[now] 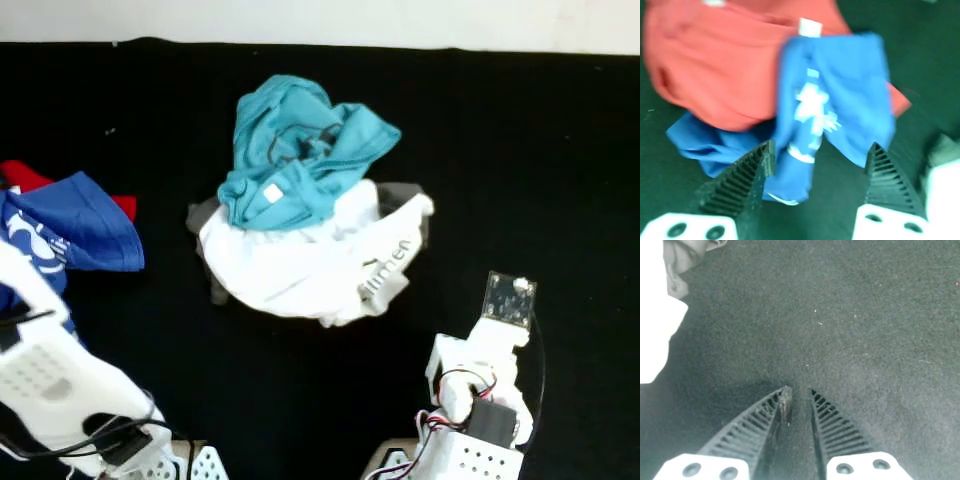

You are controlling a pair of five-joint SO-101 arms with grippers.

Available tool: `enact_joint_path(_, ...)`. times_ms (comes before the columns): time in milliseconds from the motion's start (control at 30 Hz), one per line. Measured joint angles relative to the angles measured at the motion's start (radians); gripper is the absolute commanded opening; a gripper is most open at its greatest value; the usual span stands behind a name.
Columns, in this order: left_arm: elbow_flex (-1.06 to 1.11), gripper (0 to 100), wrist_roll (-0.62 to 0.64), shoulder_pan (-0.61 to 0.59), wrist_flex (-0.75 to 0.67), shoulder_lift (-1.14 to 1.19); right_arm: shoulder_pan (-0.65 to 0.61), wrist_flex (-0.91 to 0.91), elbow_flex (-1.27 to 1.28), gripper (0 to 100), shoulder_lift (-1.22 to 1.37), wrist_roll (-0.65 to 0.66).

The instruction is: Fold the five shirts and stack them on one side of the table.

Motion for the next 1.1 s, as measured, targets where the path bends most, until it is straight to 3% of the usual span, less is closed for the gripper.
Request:
enact_joint_path(300, 0.763, 29, 0.026, 0.473, -0.006, -0.505, 0.000, 0.000, 0.000, 6.6, 0.000, 0.000)
enact_joint_path(467, 1.183, 33, 0.192, 0.747, -0.215, -0.578, 0.000, 0.000, 0.000, 6.6, 0.000, 0.000)
enact_joint_path(600, 1.330, 36, 0.353, 0.878, -0.381, -0.578, 0.000, 0.000, 0.000, 6.6, 0.000, 0.000)
enact_joint_path(867, 1.471, 36, 0.428, 0.945, -0.647, -0.551, 0.000, 0.000, 0.000, 6.6, 0.000, 0.000)
enact_joint_path(1100, 1.361, 35, 0.431, 0.908, -0.712, -0.218, 0.000, 0.000, 0.000, 6.6, 0.000, 0.000)
